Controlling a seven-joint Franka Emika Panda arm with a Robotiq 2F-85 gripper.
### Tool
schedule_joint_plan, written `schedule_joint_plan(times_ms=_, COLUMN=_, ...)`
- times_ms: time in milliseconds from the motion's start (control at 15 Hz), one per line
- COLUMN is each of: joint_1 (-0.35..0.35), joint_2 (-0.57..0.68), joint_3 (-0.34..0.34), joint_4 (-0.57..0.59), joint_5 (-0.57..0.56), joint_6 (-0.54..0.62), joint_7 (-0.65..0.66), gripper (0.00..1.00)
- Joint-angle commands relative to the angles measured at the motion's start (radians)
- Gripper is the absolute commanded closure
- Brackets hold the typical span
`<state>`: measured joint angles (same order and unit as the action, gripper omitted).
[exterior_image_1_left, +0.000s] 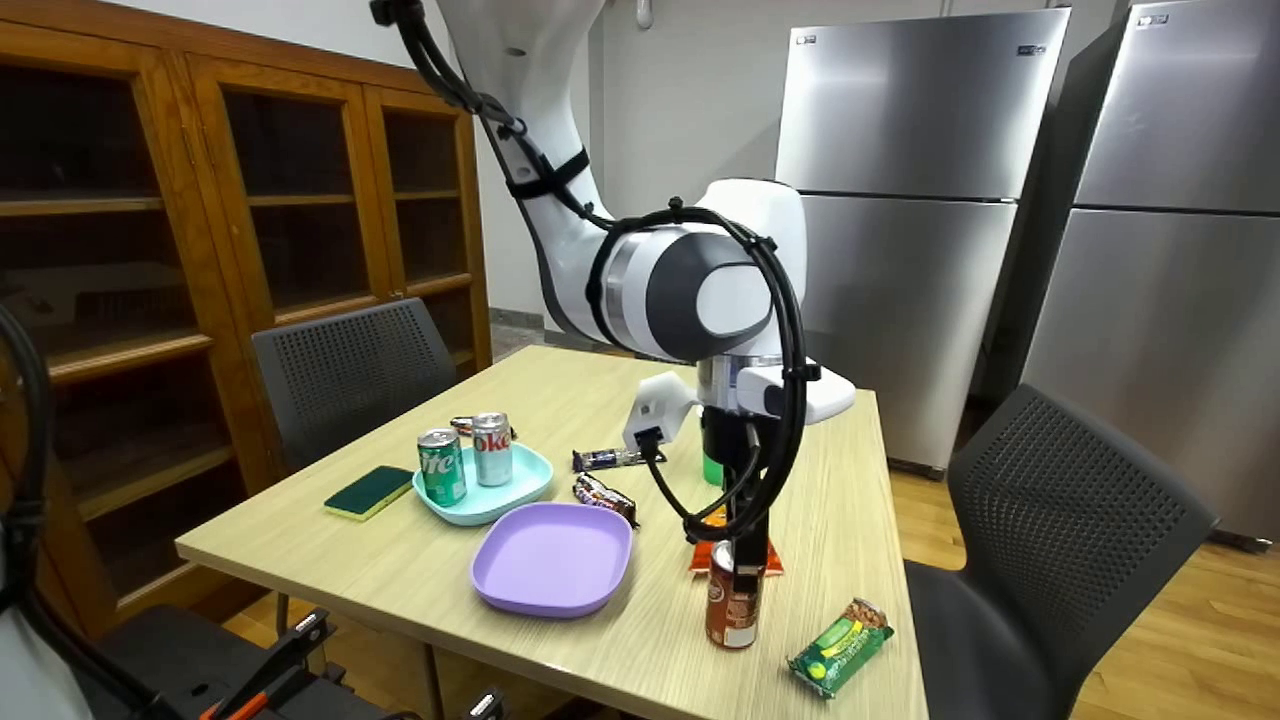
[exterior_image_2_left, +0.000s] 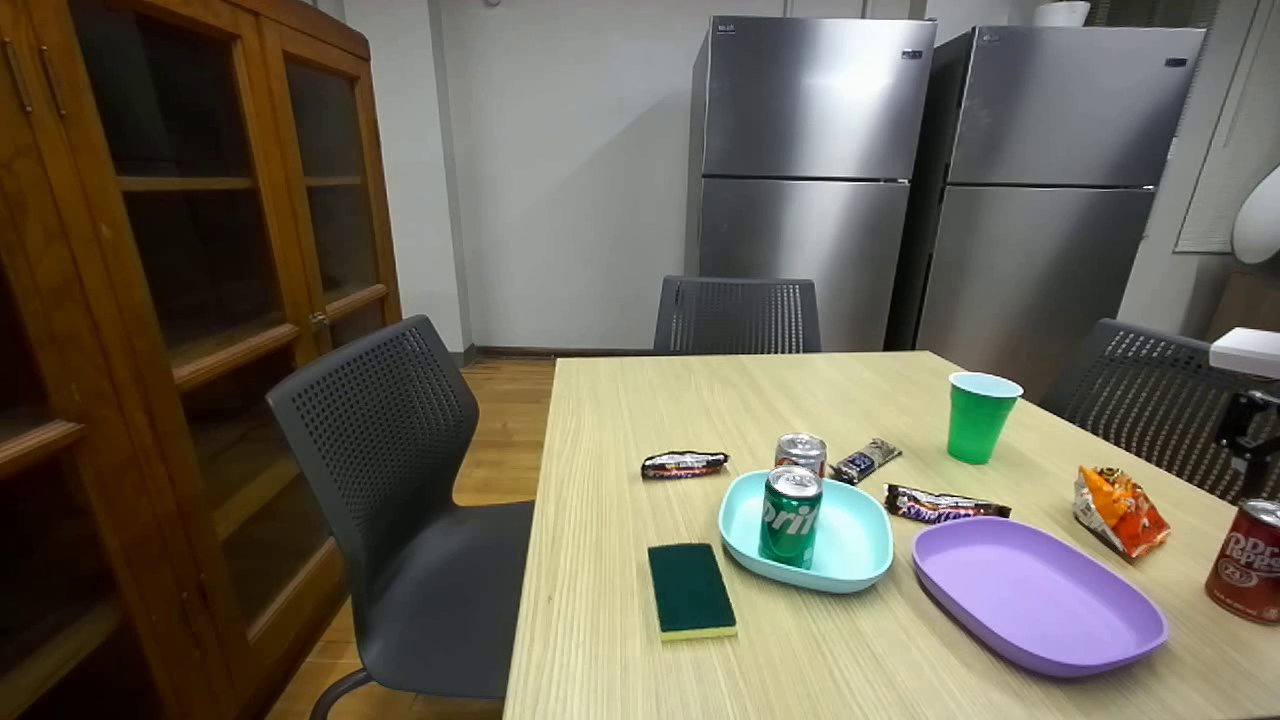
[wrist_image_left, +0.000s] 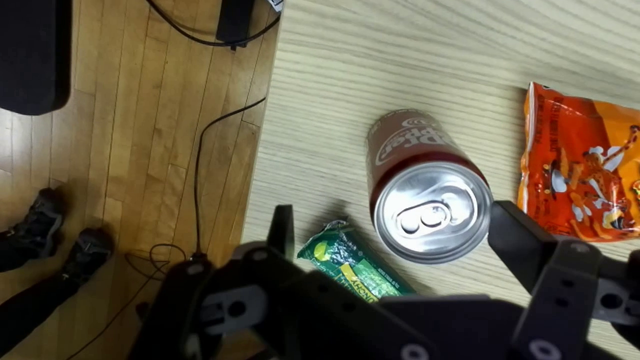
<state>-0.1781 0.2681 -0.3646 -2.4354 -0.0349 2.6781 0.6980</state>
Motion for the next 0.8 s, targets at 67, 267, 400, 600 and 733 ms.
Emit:
schedule_joint_plan(times_ms=67, joint_1=0.006, joint_2=0.046, joint_3=0.006, joint_4=0.044, joint_5=0.045, joint_6=0.005, joint_7=0.0, gripper=0.0)
schedule_joint_plan(times_ms=267, joint_1=0.006, joint_2=0.067, joint_3=0.014, joint_4=0.065, joint_5=0.072, joint_6=0.003, joint_7=-0.009, gripper=0.0)
schedule_joint_plan(times_ms=400, joint_1=0.007, joint_2=0.079, joint_3=0.019, joint_4=0.075, joint_5=0.091, joint_6=0.001, joint_7=-0.012, gripper=0.0)
schedule_joint_plan(times_ms=600, joint_1=0.009, joint_2=0.097, joint_3=0.025, joint_4=0.082, joint_5=0.112, joint_6=0.005, joint_7=-0.015, gripper=0.0)
schedule_joint_plan(times_ms=733, joint_1=0.006, joint_2=0.103, joint_3=0.032, joint_4=0.085, joint_5=0.127, joint_6=0.01, joint_7=-0.027, gripper=0.0)
